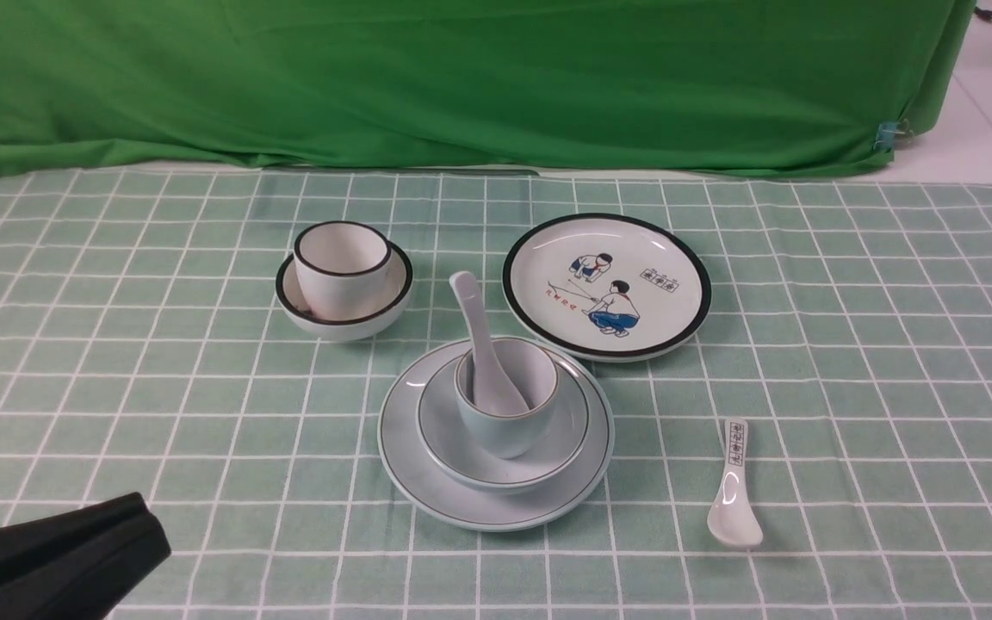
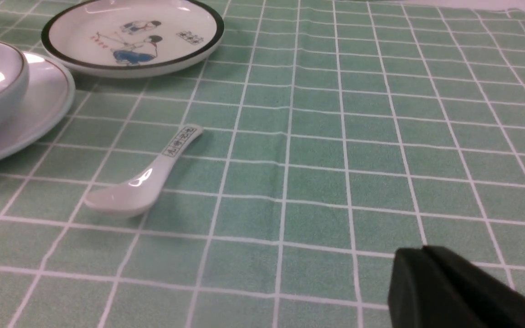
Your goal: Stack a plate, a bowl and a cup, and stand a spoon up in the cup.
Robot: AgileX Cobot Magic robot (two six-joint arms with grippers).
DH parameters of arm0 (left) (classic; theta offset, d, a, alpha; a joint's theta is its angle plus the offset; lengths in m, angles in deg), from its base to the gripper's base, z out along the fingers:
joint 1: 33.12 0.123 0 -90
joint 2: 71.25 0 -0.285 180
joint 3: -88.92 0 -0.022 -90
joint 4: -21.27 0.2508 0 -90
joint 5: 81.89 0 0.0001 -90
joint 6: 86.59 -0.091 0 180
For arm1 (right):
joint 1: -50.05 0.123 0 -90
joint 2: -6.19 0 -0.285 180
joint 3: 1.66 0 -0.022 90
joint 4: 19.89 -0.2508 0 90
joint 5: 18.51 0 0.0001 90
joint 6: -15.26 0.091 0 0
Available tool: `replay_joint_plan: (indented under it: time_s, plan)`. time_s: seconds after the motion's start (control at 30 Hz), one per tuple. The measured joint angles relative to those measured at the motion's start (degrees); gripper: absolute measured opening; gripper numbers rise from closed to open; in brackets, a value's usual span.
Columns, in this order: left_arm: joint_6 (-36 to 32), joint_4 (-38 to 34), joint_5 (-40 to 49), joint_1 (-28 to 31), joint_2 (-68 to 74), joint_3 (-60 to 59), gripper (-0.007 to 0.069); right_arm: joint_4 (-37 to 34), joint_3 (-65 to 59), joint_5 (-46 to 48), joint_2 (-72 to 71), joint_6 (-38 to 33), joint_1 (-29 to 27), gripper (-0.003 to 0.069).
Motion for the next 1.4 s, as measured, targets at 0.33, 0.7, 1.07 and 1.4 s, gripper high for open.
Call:
replay_joint_plan:
  time_s: [0.33, 0.7, 1.07, 1.4]
  plan:
    - [0.0, 0.0, 0.0, 0.0, 0.0, 0.0, 0.0017, 0.0, 0.0, 0.0, 0.0, 0.0, 0.0, 0.0031]
    - [0.0, 0.0, 0.0, 0.0, 0.0, 0.0, 0.0017, 0.0, 0.0, 0.0, 0.0, 0.0, 0.0, 0.0063]
    - [-0.2, 1.1, -2.2, 16.6, -5.2, -4.2, 0.0017, 0.0, 0.0, 0.0, 0.0, 0.0, 0.0, 0.0087]
    - [-0.2, -2.5, -1.2, 43.2, -12.8, -20.2, 0.0017, 0.0, 0.0, 0.0, 0.0, 0.0, 0.0, 0.0108]
